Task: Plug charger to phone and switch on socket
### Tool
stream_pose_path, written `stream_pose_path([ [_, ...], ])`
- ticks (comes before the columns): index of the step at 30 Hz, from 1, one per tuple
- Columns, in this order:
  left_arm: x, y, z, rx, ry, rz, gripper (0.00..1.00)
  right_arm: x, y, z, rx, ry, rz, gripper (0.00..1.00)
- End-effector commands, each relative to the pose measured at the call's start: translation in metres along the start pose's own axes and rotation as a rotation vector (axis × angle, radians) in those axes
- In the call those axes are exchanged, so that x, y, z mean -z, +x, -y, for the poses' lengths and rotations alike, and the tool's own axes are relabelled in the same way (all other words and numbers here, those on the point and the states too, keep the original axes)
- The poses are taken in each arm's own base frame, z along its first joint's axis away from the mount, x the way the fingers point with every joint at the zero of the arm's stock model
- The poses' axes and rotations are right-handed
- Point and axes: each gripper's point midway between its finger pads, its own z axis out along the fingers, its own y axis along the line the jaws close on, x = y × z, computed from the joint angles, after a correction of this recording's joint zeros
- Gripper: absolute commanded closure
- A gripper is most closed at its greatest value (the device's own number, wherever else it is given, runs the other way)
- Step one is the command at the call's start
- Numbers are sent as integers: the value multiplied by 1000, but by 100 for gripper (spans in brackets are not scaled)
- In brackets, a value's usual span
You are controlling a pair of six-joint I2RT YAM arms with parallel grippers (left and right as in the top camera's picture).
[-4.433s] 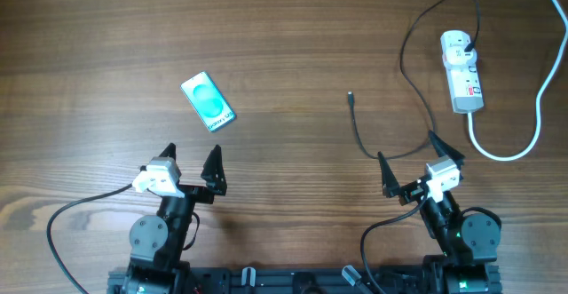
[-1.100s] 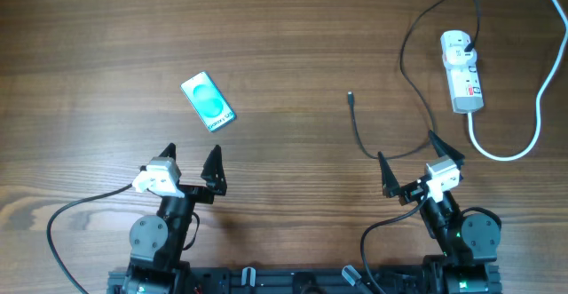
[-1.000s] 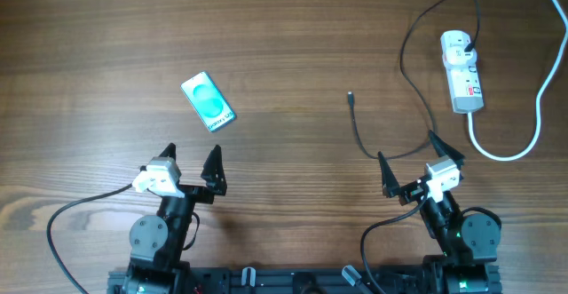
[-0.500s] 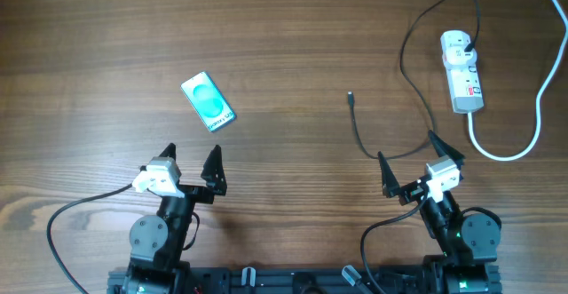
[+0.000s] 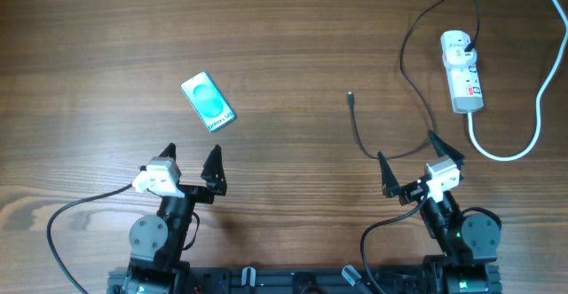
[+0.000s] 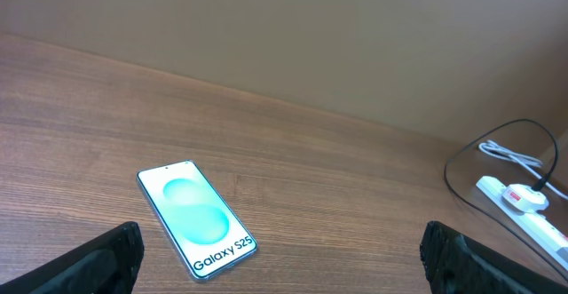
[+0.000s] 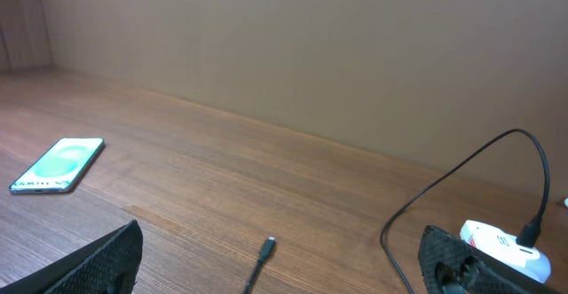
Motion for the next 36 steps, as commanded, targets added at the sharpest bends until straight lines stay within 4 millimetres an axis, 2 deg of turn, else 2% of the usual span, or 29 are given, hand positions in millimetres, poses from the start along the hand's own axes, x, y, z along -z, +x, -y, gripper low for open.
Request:
stream_pose_path([
  [1,0,1,-2,-17,-11,1,0,0,-2,-3,1,-14,9,0],
  [20,0,1,-2,-17,-11,1,0,0,-2,-3,1,-14,9,0],
  [24,0,-7,3,24,13,34,0,0,-2,-3,1,-14,9,0],
  [26,3,-30,19,30,89,114,0,0,-2,-3,2,-14,9,0],
  [29,19,-78,36,29,123,196,0,0,-2,-3,1,-14,9,0],
  [31,37,-110,53,26,157,203,0,0,-2,-3,1,-14,9,0],
  [34,75,-172,76,24,167,208,0,0,-2,-3,1,-14,9,0],
  [36,90,-206,88,24,163,197,0,0,-2,-3,1,-14,9,0],
])
